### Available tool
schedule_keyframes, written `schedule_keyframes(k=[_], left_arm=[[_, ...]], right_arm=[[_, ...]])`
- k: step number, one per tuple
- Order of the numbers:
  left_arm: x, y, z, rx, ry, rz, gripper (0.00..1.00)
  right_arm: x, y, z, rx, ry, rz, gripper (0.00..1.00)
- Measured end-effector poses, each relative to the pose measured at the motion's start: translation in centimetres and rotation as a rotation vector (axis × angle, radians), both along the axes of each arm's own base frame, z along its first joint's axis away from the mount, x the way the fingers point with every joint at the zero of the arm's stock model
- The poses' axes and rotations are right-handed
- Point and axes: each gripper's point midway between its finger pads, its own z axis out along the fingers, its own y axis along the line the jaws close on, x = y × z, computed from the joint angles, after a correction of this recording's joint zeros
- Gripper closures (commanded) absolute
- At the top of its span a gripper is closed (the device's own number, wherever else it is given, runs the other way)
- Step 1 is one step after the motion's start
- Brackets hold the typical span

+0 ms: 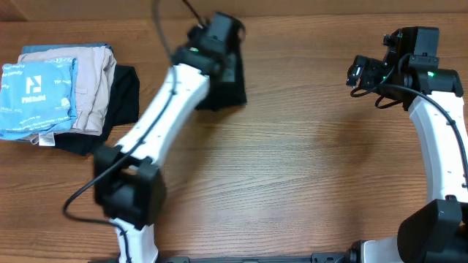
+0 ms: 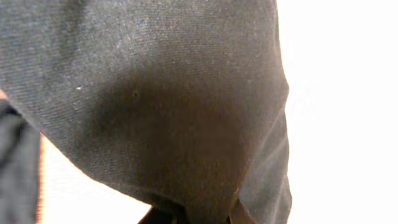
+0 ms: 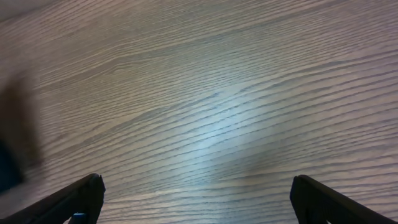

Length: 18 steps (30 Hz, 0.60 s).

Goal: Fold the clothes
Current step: 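Carry the folded black shirt with the left gripper to the clothes stack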

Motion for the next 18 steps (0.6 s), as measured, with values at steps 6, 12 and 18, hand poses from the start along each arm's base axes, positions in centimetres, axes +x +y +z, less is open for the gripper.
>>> schedule_keyframes(k=[6, 12, 18], left_arm=[[1.0, 10.3, 7.0, -0.011, -0.141, 0.176, 0.96], [-1.9, 25.6, 12.6, -0.145, -0.263, 0.574, 0.96], [-3.3, 34.7, 13.6, -0.345, -0.353, 0.768, 0.96]], right_arm=[[0.0, 0.0, 0.0, 0.001, 0.000, 0.000, 0.00], [0.0, 0.0, 0.0, 0.001, 0.000, 0.001, 0.00], [0.0, 0.0, 0.0, 0.002, 0.000, 0.001, 0.00]])
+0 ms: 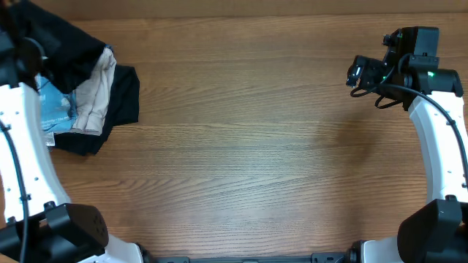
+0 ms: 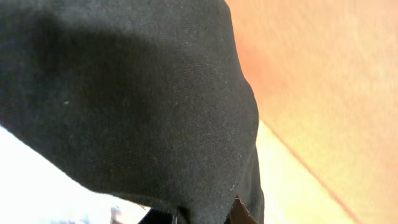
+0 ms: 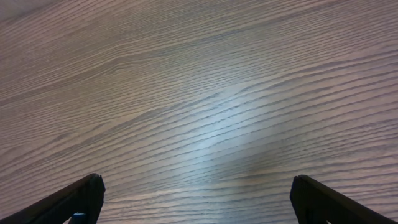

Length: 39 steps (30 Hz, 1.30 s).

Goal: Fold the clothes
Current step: 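Carry the folded black shirt with the left gripper to the clothes stack, then lower the black shirt onto the stack and open the left gripper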

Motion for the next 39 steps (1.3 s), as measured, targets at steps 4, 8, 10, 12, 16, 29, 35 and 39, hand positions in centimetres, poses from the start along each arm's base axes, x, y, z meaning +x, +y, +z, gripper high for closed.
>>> schedule_keyframes(k=[4, 8, 10, 12, 16, 29, 35, 39], left_arm=[[-1.0, 2.9, 0.3, -0.033, -0.034, 0.063, 0.96], [-1.5, 4.5, 0.0, -0.064, -0.043, 0.112, 0.96], [-1.3, 5.1, -0.8, -0.077, -0.036, 0.126, 0.96], [-0.8, 5.7, -2.5, -0.106, -0.011, 0.146, 0.96], [0.2, 6.3, -6.4, -0.165, 0.050, 0.170, 0.96], [-4.0, 6.9, -10.1, -0.211, 0.246, 0.289, 0.26], [-5.8, 5.8, -11.2, -0.234, 0.344, 0.270, 0.00], [-5.0, 4.0, -9.6, -0.279, 0.297, 0.122, 0.53]], right_arm=[[0.0, 0.0, 0.0, 0.000, 0.000, -0.001, 0.00], [0.0, 0.0, 0.0, 0.000, 0.000, 0.000, 0.00], [0.0, 0.0, 0.0, 0.000, 0.000, 0.000, 0.00], [0.0, 0.0, 0.0, 0.000, 0.000, -0.001, 0.00], [0.0, 0.0, 0.0, 0.000, 0.000, 0.000, 0.00], [0.0, 0.0, 0.0, 0.000, 0.000, 0.000, 0.00], [0.0, 0.0, 0.0, 0.000, 0.000, 0.000, 0.00], [0.0, 0.0, 0.0, 0.000, 0.000, 0.000, 0.00]])
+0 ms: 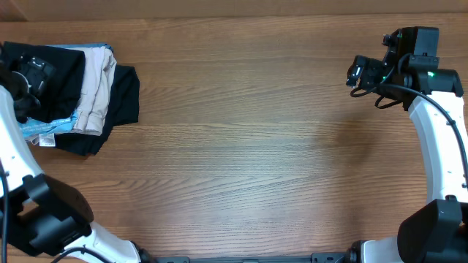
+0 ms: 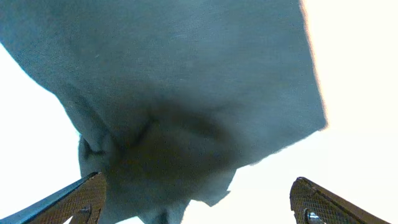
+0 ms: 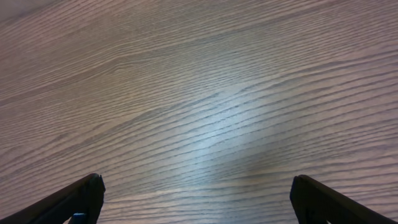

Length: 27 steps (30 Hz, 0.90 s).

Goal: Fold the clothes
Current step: 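Lower the black shirt onto the stack and open the left gripper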

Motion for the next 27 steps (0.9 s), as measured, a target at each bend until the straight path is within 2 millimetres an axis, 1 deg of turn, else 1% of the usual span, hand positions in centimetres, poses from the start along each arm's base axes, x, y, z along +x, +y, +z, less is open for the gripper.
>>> schedule_keyframes(k=[1, 2, 3, 4, 5, 6, 7, 8, 9, 10, 11, 12, 13, 14, 15, 16, 17, 19, 21, 22, 25, 26, 27], left_arm=[[0.1, -0.2, 1.5, 0.003, -0.043, -0.026, 0.80], [0.0, -0.3, 3.0, 0.011, -0.082, -0.041, 0.92], [-0.1, -0.3, 4.0, 0.024, -0.109, -0.054, 0.96], [0.0, -0.4, 5.1, 0.048, -0.136, -0.084, 0.96], [0.2, -0.4, 5.6, 0.072, -0.151, -0.118, 0.96], [0.5, -0.6, 5.7, 0.088, -0.158, -0.163, 0.96], [0.7, -0.9, 5.4, 0.084, -0.154, -0.198, 0.96], [1.0, -1.2, 4.6, 0.072, -0.144, -0.240, 0.96], [1.5, -1.7, 2.6, 0.028, -0.116, -0.308, 0.96], [1.8, -2.1, 1.0, -0.011, -0.092, -0.341, 0.96], [1.9, -2.5, -1.1, -0.066, -0.056, -0.373, 0.96], [2.0, -2.8, -3.0, -0.108, -0.026, -0.390, 0.96], [2.1, -3.0, -5.5, -0.165, 0.018, -0.401, 0.96], [2.1, -3.2, -7.1, -0.203, 0.045, -0.409, 0.96], [2.0, -3.6, -8.4, -0.237, 0.063, -0.427, 0.96], [2.1, -4.0, -9.3, -0.264, 0.064, -0.455, 0.96], [2.3, -4.4, -9.6, -0.281, 0.055, -0.483, 0.96], [2.9, -5.6, -8.9, -0.319, -0.017, -0.556, 0.96], [3.3, -6.1, -8.0, -0.351, -0.078, -0.587, 0.96], [3.6, -6.0, -7.1, -0.351, -0.112, -0.595, 0.96], [4.8, -3.9, -2.1, -0.236, -0.245, -0.594, 0.96], [5.2, -2.4, 1.0, -0.148, -0.313, -0.571, 0.96], [5.1, -1.0, 3.8, -0.077, -0.362, -0.537, 0.96]], right_arm=[[0.0, 0.0, 0.0, 0.000, 0.000, 0.000, 0.00], [0.0, 0.0, 0.0, 0.000, 0.001, 0.000, 0.00], [0.0, 0.0, 0.0, 0.000, 0.001, 0.000, 0.00], [0.0, 0.0, 0.0, 0.000, 0.000, 0.000, 0.00], [0.0, 0.0, 0.0, 0.000, 0.000, 0.000, 0.00], [0.0, 0.0, 0.0, 0.000, 0.000, 0.000, 0.00], [0.0, 0.0, 0.0, 0.000, 0.001, 0.000, 0.00], [0.0, 0.0, 0.0, 0.000, 0.000, 0.000, 0.00], [0.0, 0.0, 0.0, 0.000, 0.000, 0.001, 0.00], [0.0, 0.0, 0.0, 0.000, 0.000, 0.000, 0.00], [0.0, 0.0, 0.0, 0.000, 0.001, 0.001, 0.00], [0.0, 0.0, 0.0, 0.000, 0.000, 0.000, 0.00], [0.0, 0.0, 0.0, 0.000, 0.000, 0.001, 0.00], [0.0, 0.0, 0.0, 0.000, 0.001, 0.001, 0.00], [0.0, 0.0, 0.0, 0.000, 0.000, 0.000, 0.00], [0.0, 0.0, 0.0, 0.000, 0.000, 0.000, 0.00], [0.0, 0.0, 0.0, 0.000, 0.000, 0.000, 0.00], [0.0, 0.0, 0.0, 0.000, 0.000, 0.000, 0.00], [0.0, 0.0, 0.0, 0.000, 0.000, 0.000, 0.00], [0.0, 0.0, 0.0, 0.000, 0.000, 0.000, 0.00], [0.0, 0.0, 0.0, 0.000, 0.000, 0.000, 0.00], [0.0, 0.0, 0.0, 0.000, 0.000, 0.000, 0.00], [0.0, 0.0, 0.0, 0.000, 0.000, 0.001, 0.00]])
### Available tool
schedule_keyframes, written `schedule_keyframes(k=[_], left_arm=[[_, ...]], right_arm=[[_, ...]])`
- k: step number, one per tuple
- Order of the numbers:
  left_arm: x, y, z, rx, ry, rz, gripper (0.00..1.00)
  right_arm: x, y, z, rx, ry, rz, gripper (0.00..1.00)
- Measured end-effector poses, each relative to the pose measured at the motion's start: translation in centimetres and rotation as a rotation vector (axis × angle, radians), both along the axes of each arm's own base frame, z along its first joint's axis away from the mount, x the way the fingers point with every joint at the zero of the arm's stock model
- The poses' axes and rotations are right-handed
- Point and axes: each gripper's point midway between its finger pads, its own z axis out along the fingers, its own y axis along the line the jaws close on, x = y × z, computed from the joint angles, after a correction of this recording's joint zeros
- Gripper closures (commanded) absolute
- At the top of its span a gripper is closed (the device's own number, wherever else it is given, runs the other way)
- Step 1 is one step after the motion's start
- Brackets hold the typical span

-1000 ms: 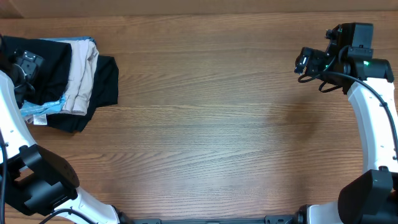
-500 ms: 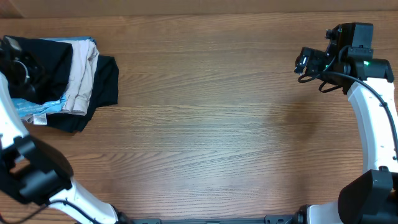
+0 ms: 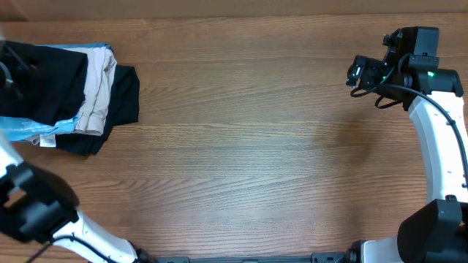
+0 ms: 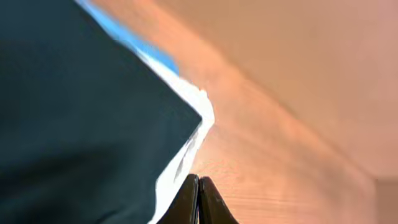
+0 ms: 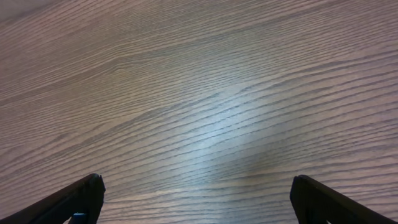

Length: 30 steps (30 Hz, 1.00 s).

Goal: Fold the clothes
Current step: 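Lower the black shirt onto the stack and open the left gripper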

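A folded black garment [image 3: 45, 82] lies on top of the pile of clothes [image 3: 99, 91] at the table's far left; in the left wrist view the black garment [image 4: 74, 124] fills the left side. My left gripper [image 4: 199, 200] is shut with nothing between its fingers, beside the garment's edge, where a light blue and white piece [image 4: 186, 134] shows. My right gripper [image 5: 196, 190] stands open over bare wood, and in the overhead view the right gripper [image 3: 358, 73] sits at the back right.
The pile also holds a beige piece [image 3: 101, 73], a second black piece [image 3: 126, 98] underneath and a light blue one [image 3: 33, 128]. The wooden table [image 3: 256, 153] stretches between the pile and the right arm [image 3: 439, 146].
My left gripper was open over the black garment on the pile; now it is shut and empty at the garment's edge. The garment lies flatter on the pile. The right arm has not moved.
My left gripper was shut on the black garment at the back middle of the table. Then it held it over the pile at the left. Then it was open with the garment on the pile, and now it is shut, empty. The right gripper stayed open.
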Motion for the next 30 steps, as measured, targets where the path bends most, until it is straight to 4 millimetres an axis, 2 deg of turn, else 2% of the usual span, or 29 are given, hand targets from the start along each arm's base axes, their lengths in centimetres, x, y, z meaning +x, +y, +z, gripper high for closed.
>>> schedule_keyframes(k=[1, 2, 3, 6, 9, 13, 18, 22, 27, 30], left_arm=[[-0.6, 1.8, 2.3, 0.042, -0.040, 0.069, 0.96], [-1.2, 3.0, 3.1, 0.060, -0.043, 0.124, 0.96], [-2.1, 5.1, 2.8, 0.079, -0.009, 0.218, 0.96], [-4.2, 9.1, 1.0, 0.104, 0.082, 0.388, 0.96], [-5.7, 11.4, -0.3, 0.128, 0.147, 0.481, 0.96], [-7.2, 12.3, -2.8, 0.131, 0.261, 0.550, 0.96], [-8.7, 12.9, -3.9, 0.148, 0.345, 0.626, 0.96], [-9.0, 13.2, -5.0, 0.149, 0.378, 0.637, 0.96], [-8.4, 13.4, -10.6, 0.083, 0.475, 0.607, 0.96], [-7.9, 13.1, -10.1, 0.068, 0.449, 0.584, 0.96]], right_arm=[[0.0, 0.0, 0.0, -0.001, 0.000, 0.000, 0.00], [0.0, 0.0, 0.0, 0.000, 0.000, 0.000, 0.00], [0.0, 0.0, 0.0, 0.000, 0.000, -0.001, 0.00], [0.0, 0.0, 0.0, 0.000, 0.000, -0.001, 0.00], [0.0, 0.0, 0.0, 0.000, 0.000, 0.000, 0.00], [0.0, 0.0, 0.0, -0.001, 0.000, 0.000, 0.00], [0.0, 0.0, 0.0, 0.000, 0.000, -0.001, 0.00], [0.0, 0.0, 0.0, 0.000, 0.000, -0.001, 0.00], [0.0, 0.0, 0.0, 0.000, -0.001, 0.000, 0.00], [0.0, 0.0, 0.0, 0.000, 0.000, 0.000, 0.00]])
